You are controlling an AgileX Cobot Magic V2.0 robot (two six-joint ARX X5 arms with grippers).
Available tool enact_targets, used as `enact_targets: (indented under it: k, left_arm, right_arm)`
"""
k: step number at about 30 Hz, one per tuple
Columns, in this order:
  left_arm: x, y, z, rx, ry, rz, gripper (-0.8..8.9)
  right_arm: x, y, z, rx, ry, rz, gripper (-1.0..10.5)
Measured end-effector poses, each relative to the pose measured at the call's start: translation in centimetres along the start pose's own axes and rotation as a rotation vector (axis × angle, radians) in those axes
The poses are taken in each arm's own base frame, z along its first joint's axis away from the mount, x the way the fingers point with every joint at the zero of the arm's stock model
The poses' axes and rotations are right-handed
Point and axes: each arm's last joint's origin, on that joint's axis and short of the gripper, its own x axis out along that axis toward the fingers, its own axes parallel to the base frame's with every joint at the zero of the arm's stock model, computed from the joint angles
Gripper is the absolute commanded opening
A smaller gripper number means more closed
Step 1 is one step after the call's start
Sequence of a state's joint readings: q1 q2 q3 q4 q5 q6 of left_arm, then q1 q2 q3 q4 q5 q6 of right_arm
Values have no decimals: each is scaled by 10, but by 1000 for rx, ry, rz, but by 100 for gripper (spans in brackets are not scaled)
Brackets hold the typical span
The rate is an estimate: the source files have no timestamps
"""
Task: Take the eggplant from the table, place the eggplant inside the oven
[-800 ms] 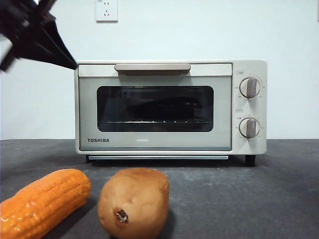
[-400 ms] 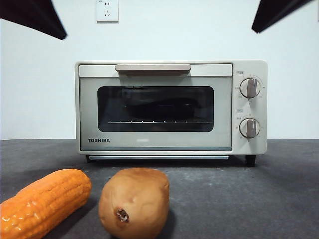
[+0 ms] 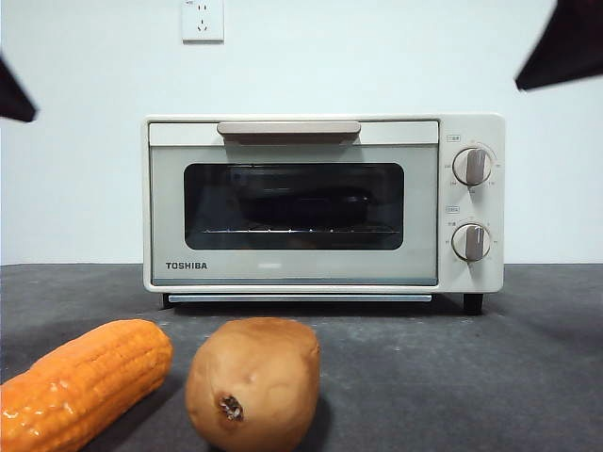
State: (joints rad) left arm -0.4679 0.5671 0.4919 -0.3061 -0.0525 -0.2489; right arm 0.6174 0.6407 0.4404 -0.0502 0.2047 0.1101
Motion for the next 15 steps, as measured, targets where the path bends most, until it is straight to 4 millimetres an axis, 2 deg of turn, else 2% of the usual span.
enact_targets:
  k: [5,15]
  left_arm:
    - [-10,2,-7,-71,-10,13,4]
    - [-10,2,-7,-98,-17,12,4]
  right_arm:
    - [3,-2,-17,29,69,-43,3]
    - [2,-2,-17,38,69,-45,3]
